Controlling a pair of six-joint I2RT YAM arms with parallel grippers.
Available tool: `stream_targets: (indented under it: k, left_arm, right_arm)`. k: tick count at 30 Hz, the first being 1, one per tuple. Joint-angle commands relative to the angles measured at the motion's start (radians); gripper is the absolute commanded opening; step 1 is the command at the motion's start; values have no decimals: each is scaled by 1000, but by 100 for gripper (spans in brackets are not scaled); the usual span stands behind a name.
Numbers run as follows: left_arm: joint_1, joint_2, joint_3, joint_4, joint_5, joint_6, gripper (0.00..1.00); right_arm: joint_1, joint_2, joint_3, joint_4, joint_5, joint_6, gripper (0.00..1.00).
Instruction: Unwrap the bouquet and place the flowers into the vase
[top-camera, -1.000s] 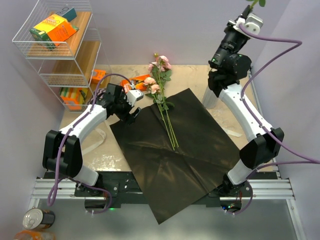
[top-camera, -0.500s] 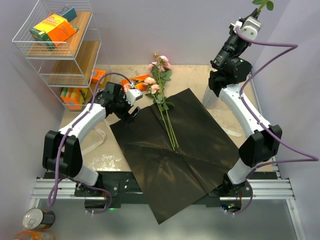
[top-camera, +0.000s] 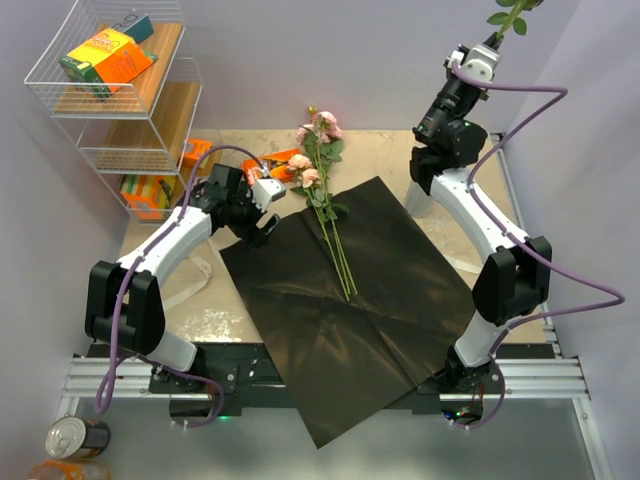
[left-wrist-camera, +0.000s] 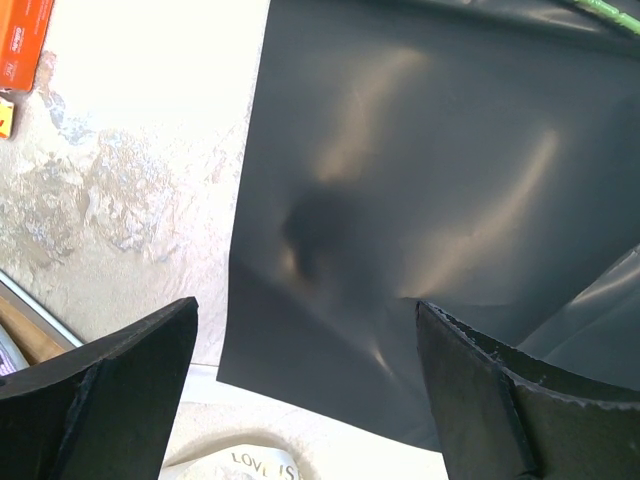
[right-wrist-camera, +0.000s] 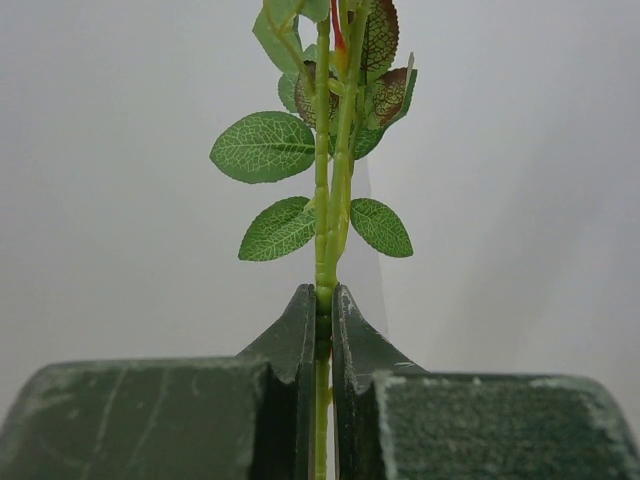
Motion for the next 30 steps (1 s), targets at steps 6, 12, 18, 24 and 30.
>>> stream_targets:
  k: [6, 12, 18, 24, 30]
  left_arm:
    - [10, -34, 27, -9, 26, 11, 94]
    - [10, -40, 36, -11, 34, -1, 94]
    - [10, -46, 56, -26, 35, -1, 94]
    - [10, -63, 50, -29, 35, -1, 94]
    - [10, -64, 47, -23, 49, -21, 94]
  right_arm:
    - [0, -14, -18, -47, 141, 15, 0]
    - [11, -103, -65, -511, 284, 312, 42]
    - [14, -131, -53, -949, 237, 604, 46]
    - [31, -187, -83, -1166, 88, 736, 49]
    - [94, -220, -136, -1185, -235, 716, 50]
